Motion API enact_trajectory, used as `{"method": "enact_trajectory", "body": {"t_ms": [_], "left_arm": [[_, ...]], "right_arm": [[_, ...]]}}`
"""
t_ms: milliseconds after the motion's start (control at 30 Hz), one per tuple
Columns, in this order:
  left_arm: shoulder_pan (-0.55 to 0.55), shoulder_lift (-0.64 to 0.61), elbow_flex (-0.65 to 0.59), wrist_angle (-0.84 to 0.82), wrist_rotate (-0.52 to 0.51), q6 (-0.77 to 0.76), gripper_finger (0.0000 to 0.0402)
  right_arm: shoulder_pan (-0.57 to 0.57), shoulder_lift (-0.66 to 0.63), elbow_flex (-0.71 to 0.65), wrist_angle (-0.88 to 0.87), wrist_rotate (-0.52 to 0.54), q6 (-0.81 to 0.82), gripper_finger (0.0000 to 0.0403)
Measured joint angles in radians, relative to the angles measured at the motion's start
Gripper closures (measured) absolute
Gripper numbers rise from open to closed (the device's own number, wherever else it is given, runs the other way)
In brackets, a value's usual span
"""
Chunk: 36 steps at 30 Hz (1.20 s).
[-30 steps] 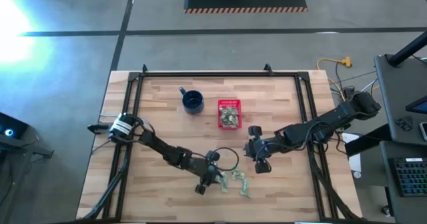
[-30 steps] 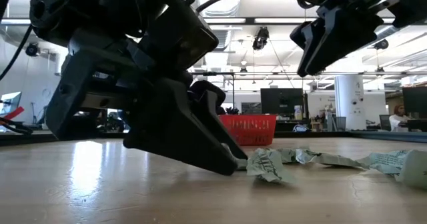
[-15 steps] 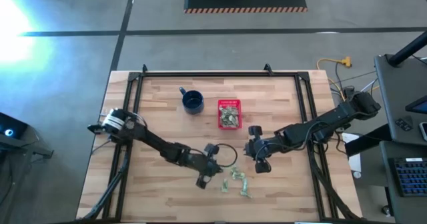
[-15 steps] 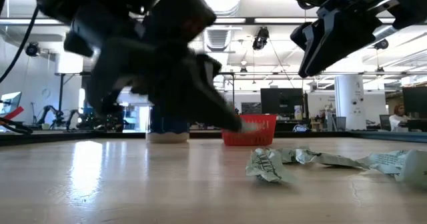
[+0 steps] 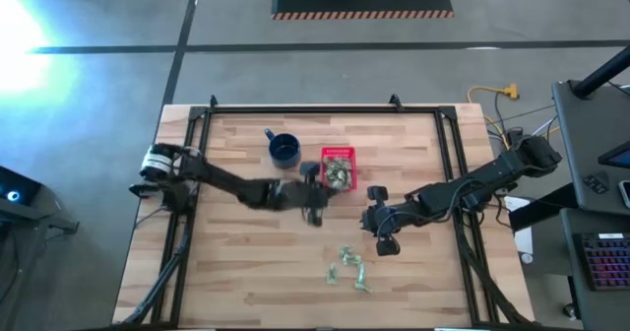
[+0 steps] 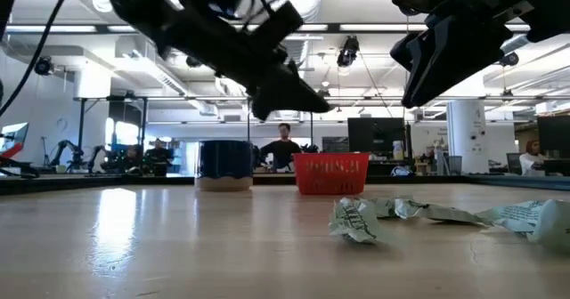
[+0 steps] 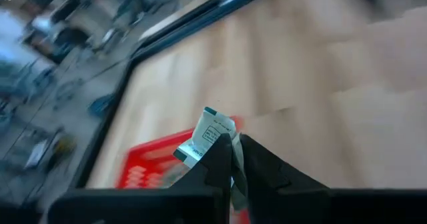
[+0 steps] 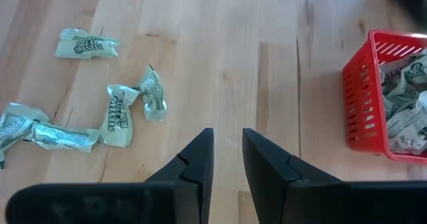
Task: Pick and place items into bin
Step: Put the green stevia packet into the red bin
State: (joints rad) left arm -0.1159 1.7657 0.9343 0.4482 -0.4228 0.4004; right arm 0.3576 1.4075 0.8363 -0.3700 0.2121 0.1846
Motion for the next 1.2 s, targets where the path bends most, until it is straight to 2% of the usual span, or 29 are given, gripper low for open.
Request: {"method": "enact_trajectory", "body": {"t_ms": [167,367,833,967,1200], "left_arm": [[0.131,0.001,0.012,0.005,0.084,-0.044,0.0393],[0.227,0.001,0.028,0.007,0.250,-0.145,0.0393],[0.243,0.001,0.042,0.015,0.278,-0.160,0.0387],[0.243,0.001,0.042,0.016,0.291,-0.160,0.0355],[0.243,0.001,0.043,0.015,0.292,-0.162,0.0268]], "right_arm": [[0.000,0.000,-0.005,-0.001,0.000,0.000,0.0337],[0.000,0.000,-0.006,0.002,0.000,-0.001,0.0339],[0.000,0.000,-0.006,0.010,0.000,-0.001,0.0339],[0.000,0.000,-0.006,0.011,0.000,0.004,0.0339],[0.000,0.000,-0.006,0.013,-0.001,0.028,0.0339]]}}
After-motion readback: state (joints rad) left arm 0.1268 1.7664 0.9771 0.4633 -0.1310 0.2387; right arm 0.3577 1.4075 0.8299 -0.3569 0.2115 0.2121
